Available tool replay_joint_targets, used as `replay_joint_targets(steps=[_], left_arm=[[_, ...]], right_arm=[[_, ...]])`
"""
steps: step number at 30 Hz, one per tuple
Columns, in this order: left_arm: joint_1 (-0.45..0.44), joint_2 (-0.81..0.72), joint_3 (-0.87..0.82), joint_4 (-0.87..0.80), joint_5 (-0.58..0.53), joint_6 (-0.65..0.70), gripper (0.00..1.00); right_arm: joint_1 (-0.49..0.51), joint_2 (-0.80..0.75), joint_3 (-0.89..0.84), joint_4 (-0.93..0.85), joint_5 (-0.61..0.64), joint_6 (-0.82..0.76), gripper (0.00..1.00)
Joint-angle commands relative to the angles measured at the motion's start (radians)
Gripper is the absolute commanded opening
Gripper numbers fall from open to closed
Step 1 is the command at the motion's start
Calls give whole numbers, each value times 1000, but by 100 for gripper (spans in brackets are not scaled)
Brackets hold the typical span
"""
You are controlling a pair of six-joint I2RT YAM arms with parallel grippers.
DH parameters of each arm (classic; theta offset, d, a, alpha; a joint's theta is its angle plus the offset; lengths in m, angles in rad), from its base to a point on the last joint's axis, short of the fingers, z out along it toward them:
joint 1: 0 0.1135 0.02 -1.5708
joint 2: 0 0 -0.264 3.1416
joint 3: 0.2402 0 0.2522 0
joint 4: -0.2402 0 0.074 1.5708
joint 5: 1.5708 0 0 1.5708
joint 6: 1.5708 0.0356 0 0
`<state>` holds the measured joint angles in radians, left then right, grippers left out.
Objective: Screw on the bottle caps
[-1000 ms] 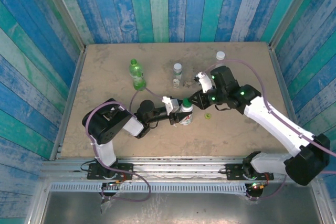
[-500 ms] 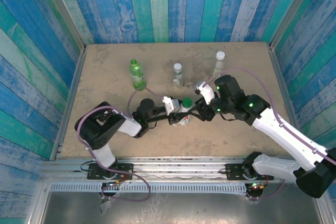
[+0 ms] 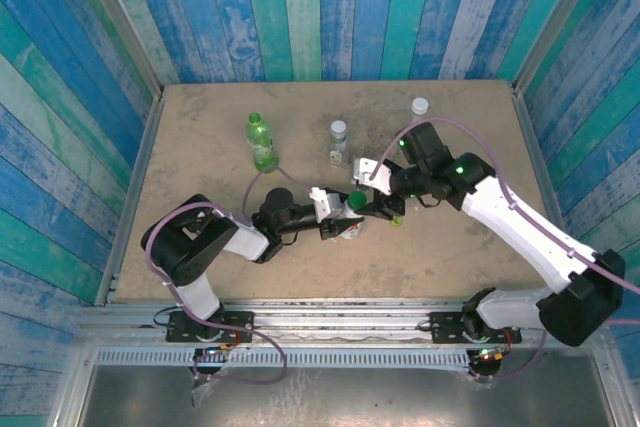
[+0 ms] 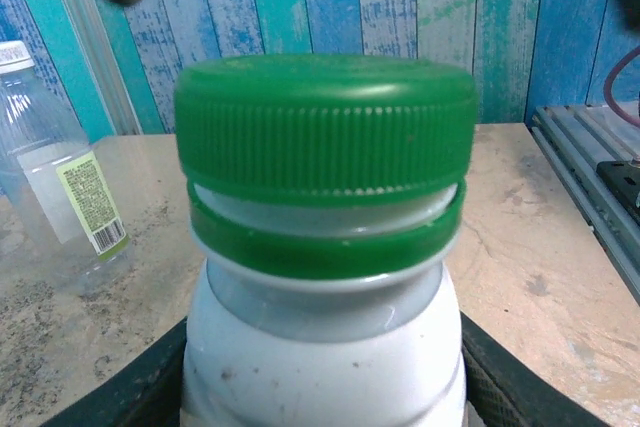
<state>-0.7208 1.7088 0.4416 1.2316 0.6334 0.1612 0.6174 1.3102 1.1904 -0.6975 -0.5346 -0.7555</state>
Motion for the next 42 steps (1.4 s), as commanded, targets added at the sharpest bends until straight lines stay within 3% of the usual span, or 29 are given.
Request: replay_joint_targets(steps=[1,8,18,28,31,34,38,42], left_arm=[[-1,-16,-17,-100,34,11,55],[-1,-11,-14,-103,34,10,55],[0,-6,-8,-102,39,5,55],[0,-9,-5,-100,1,-9,54],[0,-13,-3,-105,-26,-13,54],[0,-17,-3,-114,-68,-18,54],[0,-22,2,-132,-98,-19,54],[0,-15,3,-123,-100,-27,54]], right_arm=[[-11,33,43,-86,-66,-92,63],[-41,65,54,-113,-90,-98,51],[-41,105,73,-118,-74,-78,49],[-30,126,70,-126,-50,25,38],[10,109,45,-95,46,162,33],[88,69,6,-50,233,344,29],[212,42,-19,-53,542,694,20],[337,90,44,-127,700,1032,14]])
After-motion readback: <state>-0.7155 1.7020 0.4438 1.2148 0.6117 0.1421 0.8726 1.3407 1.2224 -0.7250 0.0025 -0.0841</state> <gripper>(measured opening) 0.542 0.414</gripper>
